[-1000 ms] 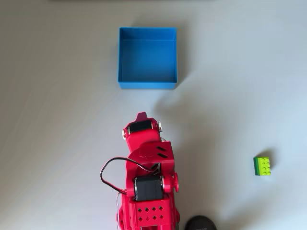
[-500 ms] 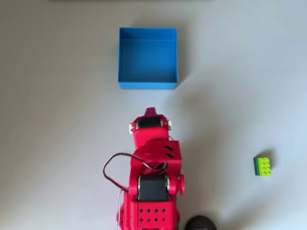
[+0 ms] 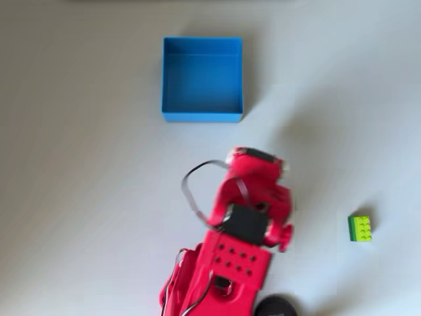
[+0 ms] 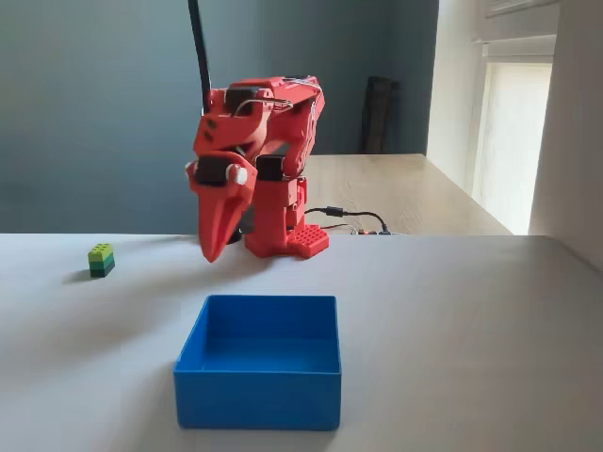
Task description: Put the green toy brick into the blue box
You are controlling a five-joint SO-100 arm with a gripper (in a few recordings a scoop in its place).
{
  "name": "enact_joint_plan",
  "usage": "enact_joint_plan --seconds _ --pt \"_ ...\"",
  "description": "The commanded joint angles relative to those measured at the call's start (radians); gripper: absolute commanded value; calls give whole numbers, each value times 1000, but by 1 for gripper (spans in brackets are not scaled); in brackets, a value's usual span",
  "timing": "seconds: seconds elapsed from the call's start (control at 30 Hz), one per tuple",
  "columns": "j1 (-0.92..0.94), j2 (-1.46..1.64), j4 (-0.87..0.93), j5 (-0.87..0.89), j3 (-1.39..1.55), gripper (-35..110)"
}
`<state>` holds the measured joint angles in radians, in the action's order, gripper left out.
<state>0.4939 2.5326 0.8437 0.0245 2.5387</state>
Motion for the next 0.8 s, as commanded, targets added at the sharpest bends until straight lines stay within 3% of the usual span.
enact_joint_plan --seconds 0.0,0.1,0.2,0.4,0.77 --pt "103 -89 -20 28 -141 0" --pt "169 -153 -18 29 -189 1" --pt "235 -209 -14 3 -207 16" --pt "354 -291 -14 -15 -230 25" --pt "574 -399 -14 3 -287 27"
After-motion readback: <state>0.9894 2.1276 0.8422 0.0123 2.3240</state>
